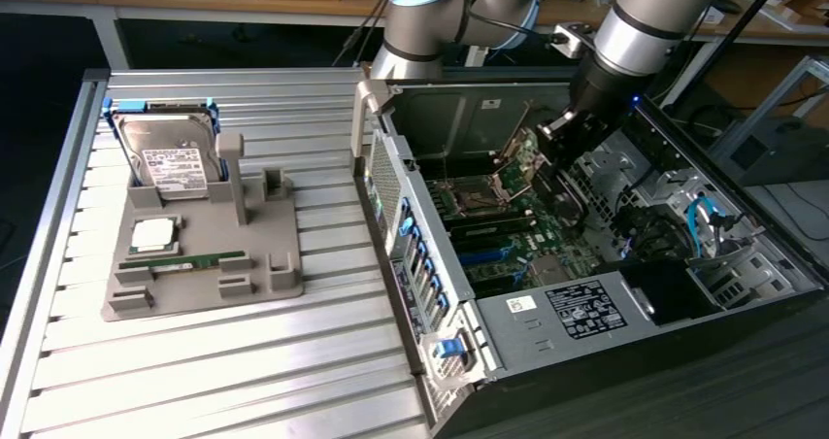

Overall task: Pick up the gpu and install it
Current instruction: 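Pick up the gpu and move the gpu toward the slot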

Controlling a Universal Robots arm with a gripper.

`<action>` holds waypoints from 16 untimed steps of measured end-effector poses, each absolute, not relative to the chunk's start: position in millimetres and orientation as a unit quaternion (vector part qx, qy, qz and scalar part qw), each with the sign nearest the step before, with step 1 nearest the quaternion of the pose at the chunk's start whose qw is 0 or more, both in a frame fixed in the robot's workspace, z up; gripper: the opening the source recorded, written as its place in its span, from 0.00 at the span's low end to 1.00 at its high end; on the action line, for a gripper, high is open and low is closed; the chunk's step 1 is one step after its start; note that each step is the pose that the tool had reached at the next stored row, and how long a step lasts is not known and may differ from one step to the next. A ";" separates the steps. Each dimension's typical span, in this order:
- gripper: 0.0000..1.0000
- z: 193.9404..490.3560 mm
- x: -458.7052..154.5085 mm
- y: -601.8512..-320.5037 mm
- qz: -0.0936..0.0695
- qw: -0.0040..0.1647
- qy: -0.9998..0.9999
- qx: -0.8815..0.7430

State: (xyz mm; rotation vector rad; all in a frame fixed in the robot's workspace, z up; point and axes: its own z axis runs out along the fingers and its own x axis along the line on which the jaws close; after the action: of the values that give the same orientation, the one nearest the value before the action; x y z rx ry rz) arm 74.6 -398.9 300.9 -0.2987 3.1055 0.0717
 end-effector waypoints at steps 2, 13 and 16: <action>0.27 303.7 74.6 -398.9 0.023 0.010 0.995 -0.096; 0.27 314.7 74.6 -398.9 0.023 0.010 0.995 -0.096; 0.27 314.7 74.7 -398.9 0.023 0.010 0.995 -0.096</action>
State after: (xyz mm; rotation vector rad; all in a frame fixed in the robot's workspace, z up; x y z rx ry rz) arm 74.7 -398.9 314.7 -0.2987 3.1055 0.0717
